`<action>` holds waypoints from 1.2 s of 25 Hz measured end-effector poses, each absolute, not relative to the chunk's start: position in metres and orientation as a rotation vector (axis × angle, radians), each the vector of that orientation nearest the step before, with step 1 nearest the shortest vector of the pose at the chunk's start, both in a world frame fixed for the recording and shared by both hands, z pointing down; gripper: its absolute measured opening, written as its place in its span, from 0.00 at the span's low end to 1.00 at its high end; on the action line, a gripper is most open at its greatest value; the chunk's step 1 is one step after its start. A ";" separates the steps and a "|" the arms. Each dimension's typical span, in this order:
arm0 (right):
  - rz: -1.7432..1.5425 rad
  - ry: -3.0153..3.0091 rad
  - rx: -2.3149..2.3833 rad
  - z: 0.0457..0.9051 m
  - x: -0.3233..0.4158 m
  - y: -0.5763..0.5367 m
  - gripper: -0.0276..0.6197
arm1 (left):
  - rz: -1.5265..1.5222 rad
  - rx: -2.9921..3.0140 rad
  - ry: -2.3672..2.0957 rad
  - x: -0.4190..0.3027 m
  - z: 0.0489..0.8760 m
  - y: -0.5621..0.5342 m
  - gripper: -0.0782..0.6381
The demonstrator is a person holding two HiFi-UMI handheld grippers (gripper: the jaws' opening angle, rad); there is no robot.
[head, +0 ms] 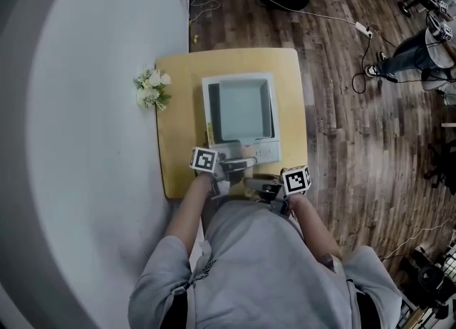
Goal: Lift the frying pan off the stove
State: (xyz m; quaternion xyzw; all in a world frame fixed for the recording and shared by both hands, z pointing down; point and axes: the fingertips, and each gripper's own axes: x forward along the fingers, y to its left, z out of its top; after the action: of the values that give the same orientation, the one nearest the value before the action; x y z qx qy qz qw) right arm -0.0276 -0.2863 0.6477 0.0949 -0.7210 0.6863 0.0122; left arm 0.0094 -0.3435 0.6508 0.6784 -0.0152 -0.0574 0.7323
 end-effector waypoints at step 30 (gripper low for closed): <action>2.157 -2.290 0.230 0.629 -0.012 -0.252 0.20 | -0.097 1.550 -0.070 0.024 0.632 -0.310 0.25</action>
State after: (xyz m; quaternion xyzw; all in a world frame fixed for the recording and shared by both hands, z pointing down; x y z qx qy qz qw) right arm -0.0120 -0.2522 0.6290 0.0729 -0.7260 0.6838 -0.0062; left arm 0.0239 -0.3102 0.6315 0.6991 -0.0315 -0.0437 0.7130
